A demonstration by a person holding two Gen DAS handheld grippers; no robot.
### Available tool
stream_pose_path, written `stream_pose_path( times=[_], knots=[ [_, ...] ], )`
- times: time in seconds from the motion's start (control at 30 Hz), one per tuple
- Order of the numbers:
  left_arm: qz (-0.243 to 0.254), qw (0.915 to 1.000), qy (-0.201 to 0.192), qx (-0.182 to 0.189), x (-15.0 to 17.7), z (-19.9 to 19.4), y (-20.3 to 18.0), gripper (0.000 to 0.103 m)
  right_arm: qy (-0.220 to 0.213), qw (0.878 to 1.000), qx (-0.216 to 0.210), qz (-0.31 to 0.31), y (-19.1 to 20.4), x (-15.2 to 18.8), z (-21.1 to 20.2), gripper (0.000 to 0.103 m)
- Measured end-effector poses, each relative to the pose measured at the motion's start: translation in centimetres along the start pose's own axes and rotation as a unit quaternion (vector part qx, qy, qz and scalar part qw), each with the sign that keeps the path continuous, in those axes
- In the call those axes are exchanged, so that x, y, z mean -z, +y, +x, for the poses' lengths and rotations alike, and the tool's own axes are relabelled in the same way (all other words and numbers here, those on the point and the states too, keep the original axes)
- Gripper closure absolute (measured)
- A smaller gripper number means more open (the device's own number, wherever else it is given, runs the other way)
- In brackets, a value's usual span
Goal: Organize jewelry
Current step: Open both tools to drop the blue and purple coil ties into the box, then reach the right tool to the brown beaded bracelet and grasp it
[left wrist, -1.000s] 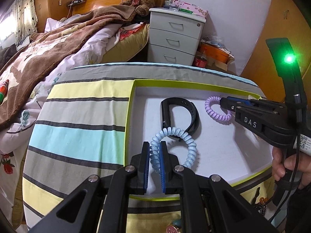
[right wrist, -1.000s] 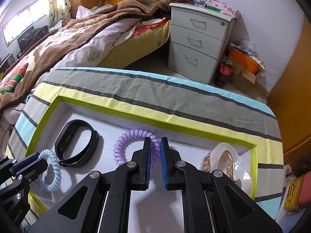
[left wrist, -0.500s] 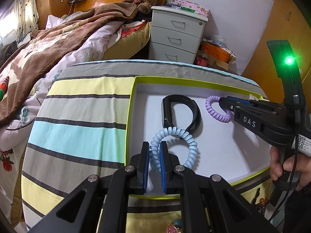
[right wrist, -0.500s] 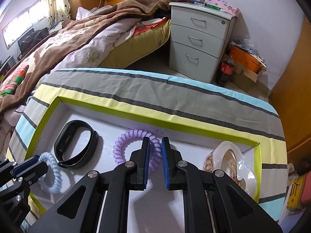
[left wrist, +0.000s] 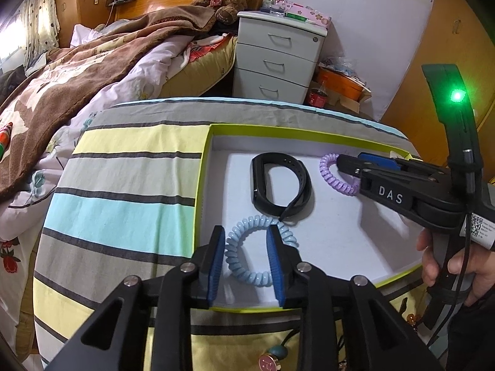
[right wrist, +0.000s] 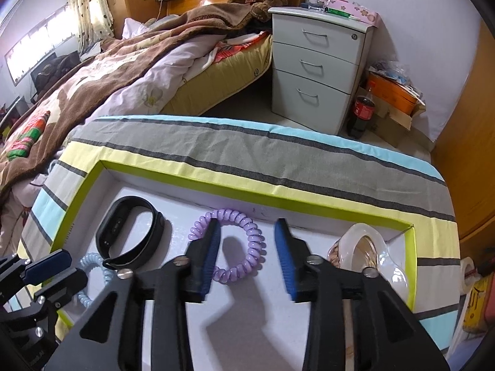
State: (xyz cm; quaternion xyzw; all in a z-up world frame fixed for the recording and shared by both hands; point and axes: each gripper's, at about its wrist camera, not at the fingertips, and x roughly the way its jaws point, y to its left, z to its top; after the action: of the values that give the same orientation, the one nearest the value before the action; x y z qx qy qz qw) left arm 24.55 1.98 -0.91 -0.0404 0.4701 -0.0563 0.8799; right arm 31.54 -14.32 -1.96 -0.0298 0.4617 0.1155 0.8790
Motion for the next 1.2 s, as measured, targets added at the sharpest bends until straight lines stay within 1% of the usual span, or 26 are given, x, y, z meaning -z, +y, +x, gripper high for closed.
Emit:
stream_pose_path(
  times=[0.1, 0.2, 0.33, 0.4, 0.57, 0.63, 0.7, 0.8, 0.93, 0.97, 1.0, 1.03, 1.1, 1.2],
  knots=[
    [0.0, 1.0, -0.004, -0.002, 0.0, -0.5, -0.2, 0.066, -0.008, 1.0, 0.001, 0.003, 0.0, 0.1, -0.8, 0.064],
    [-0.005, 0.9999, -0.009, 0.003, 0.1, -1.2, -0.1, 0.064, -0.016, 1.0, -0.004, 0.008, -0.1, 0.4, -1.8, 0.063],
    [-0.007, 0.9998, -0.019, 0.005, 0.4, -2.3, 0.0, 0.058, -0.029, 0.999, -0.01, 0.012, -0.2, 1.2, -3.5, 0.063],
    [-0.009, 0.9996, -0.024, 0.009, 0.7, -2.8, 0.1, 0.058, -0.035, 0.999, -0.012, 0.016, -0.3, 1.8, -4.4, 0.063],
    [-0.016, 0.9991, -0.03, 0.026, 1.7, -4.2, 0.6, 0.055, -0.056, 0.998, -0.02, 0.026, -0.5, 3.7, -7.3, 0.063],
    [-0.018, 0.9988, -0.035, 0.03, 2.3, -4.8, 0.8, 0.05, -0.065, 0.997, -0.026, 0.031, -0.6, 4.6, -8.4, 0.063],
    [-0.023, 0.9984, -0.037, 0.035, 2.7, -5.2, 1.1, 0.048, -0.068, 0.997, -0.029, 0.031, -0.6, 5.7, -9.3, 0.063],
    [-0.028, 0.9983, -0.033, 0.038, 3.5, -5.7, 1.4, 0.047, -0.071, 0.997, -0.025, 0.026, -0.4, 7.1, -10.3, 0.063],
    [-0.028, 0.9981, -0.033, 0.044, 4.6, -6.5, 1.7, 0.045, -0.069, 0.997, -0.03, 0.023, -0.5, 8.9, -11.1, 0.063],
    [-0.029, 0.9978, -0.033, 0.049, 4.9, -6.7, 1.8, 0.044, -0.068, 0.997, -0.03, 0.024, -0.6, 9.3, -11.2, 0.063],
    [-0.028, 0.9977, -0.032, 0.052, 5.2, -6.9, 1.9, 0.04, -0.065, 0.997, -0.034, 0.025, -0.6, 9.8, -11.4, 0.063],
    [-0.026, 0.9977, -0.032, 0.053, 5.5, -7.1, 1.9, 0.039, -0.062, 0.997, -0.04, 0.025, -0.6, 10.2, -11.4, 0.063],
    [-0.026, 0.9976, -0.032, 0.056, 6.1, -7.4, 2.0, 0.039, -0.054, 0.997, -0.051, 0.021, -0.6, 11.2, -11.5, 0.063],
    [-0.03, 0.9971, -0.023, 0.065, 6.9, -7.4, 2.2, 0.039, -0.038, 0.998, -0.053, 0.0, -0.1, 12.6, -11.2, 0.063]
  ],
)
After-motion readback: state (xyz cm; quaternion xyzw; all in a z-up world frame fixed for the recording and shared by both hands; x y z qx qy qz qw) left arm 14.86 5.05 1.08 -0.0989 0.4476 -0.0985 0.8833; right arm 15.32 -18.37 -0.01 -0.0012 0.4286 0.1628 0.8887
